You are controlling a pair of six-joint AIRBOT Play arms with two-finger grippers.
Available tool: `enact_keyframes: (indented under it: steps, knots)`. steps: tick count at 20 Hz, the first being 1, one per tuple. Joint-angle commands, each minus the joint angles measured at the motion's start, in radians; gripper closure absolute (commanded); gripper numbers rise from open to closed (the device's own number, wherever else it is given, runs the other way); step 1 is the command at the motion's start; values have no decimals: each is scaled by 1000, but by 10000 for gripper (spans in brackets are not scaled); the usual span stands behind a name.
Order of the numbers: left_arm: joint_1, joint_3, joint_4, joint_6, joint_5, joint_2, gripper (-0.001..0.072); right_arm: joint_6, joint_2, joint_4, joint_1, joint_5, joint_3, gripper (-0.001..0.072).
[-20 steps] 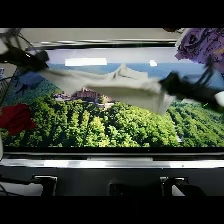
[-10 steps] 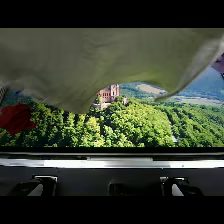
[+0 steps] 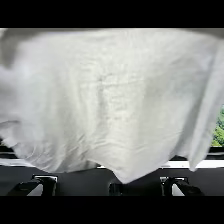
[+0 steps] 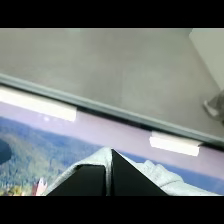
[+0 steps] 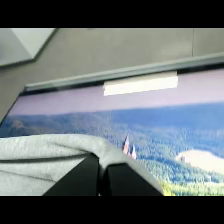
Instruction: Fold the clothes and pants, and hang the long-sleeved shirts on hangers.
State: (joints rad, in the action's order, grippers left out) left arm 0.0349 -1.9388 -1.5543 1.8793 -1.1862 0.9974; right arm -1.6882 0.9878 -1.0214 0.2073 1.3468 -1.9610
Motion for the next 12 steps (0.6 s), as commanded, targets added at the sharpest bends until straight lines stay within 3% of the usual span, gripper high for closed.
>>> enact_keyframes:
  steps: [1,4,7,12]
  knots:
    - [1,36,9,-53,-8,242,692,-25,170,-24,-14,31,125,680]
    - [-10,36,18,-58,35,516,692,-29,359,-74,-77,-34,256,680]
    - [-40,36,18,-55,162,736,692,-29,577,-126,-147,-223,311,680]
    - [-90,36,17,-28,293,898,692,-150,832,-91,-162,-433,311,679]
